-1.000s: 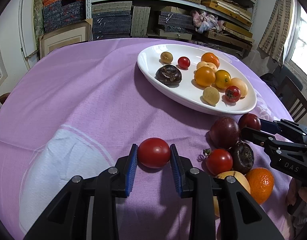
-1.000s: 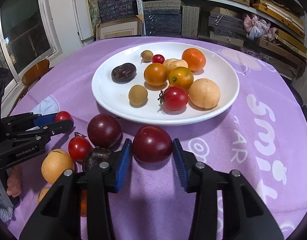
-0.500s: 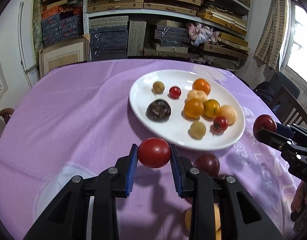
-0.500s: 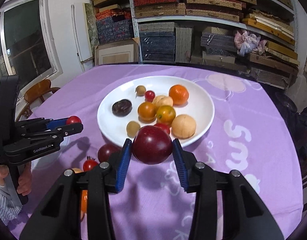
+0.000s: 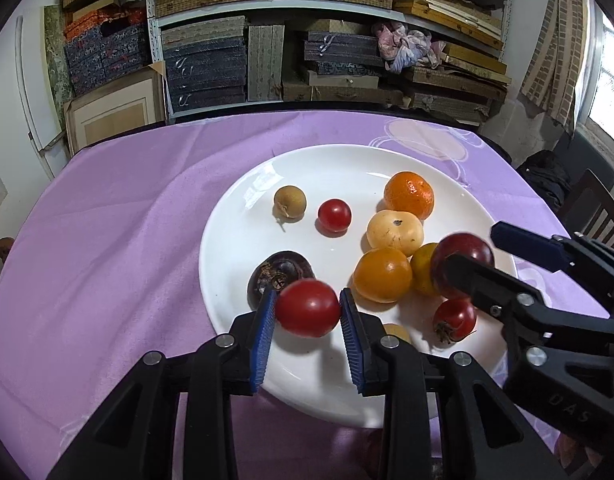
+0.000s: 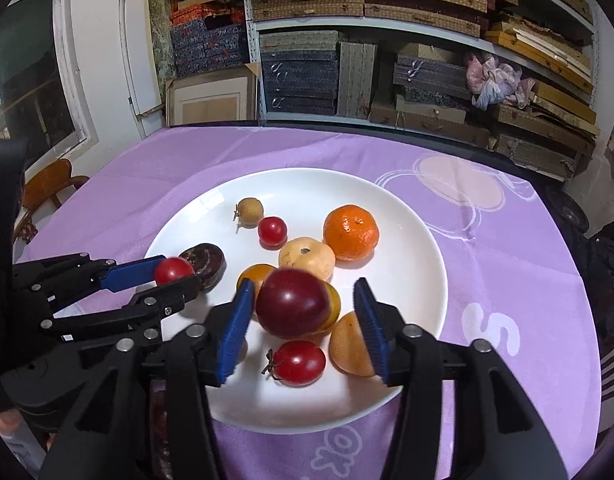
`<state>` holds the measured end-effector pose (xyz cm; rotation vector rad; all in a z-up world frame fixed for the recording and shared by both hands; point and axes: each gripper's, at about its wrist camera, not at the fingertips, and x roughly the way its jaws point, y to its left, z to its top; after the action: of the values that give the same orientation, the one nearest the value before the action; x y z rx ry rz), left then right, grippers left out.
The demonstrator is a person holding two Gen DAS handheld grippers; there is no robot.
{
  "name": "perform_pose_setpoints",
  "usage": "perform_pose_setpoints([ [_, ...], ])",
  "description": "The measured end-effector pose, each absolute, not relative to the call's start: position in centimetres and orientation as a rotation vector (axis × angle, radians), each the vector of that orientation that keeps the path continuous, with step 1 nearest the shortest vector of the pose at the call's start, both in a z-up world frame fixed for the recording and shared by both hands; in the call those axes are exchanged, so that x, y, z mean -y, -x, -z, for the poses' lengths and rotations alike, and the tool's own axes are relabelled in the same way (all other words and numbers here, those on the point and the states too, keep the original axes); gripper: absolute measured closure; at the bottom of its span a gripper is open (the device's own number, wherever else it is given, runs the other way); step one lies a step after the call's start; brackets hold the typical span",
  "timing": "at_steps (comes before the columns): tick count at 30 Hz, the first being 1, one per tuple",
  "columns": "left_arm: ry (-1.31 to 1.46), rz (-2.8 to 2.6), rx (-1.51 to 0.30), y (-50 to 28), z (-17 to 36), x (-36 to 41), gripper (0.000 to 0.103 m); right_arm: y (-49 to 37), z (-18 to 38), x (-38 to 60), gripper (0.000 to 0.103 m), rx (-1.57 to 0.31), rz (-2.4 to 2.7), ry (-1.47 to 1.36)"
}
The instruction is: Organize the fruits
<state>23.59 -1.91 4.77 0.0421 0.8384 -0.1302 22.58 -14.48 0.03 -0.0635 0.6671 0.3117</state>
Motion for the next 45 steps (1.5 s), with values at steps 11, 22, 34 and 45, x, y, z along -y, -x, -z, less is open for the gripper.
perform_pose_setpoints([
  [11,-0.046,0.148,-0.805,-14.7,-5.2,-0.9,0.052,-11.8,0.6,18.7,0.018,-0.562,-0.328,0.012],
  [22,-0.093,0.151,-0.799,-10.0,-3.3,-0.1,0.049,-8.7,3.2,21.8,0.016,-0.575,-0.331,-0.089],
  [34,-0.085,0.229,-0.783,-8.8,-3.6,1.0,0.045,-8.9,3.1,21.7,0.015,-0.591,-0.347,-0.085],
  [45,-0.204,0.195,-0.741,-6.9,-3.3,2.1,0.028,-8.9,3.1,21.7,0.015,-0.59,-0.347,-0.089],
])
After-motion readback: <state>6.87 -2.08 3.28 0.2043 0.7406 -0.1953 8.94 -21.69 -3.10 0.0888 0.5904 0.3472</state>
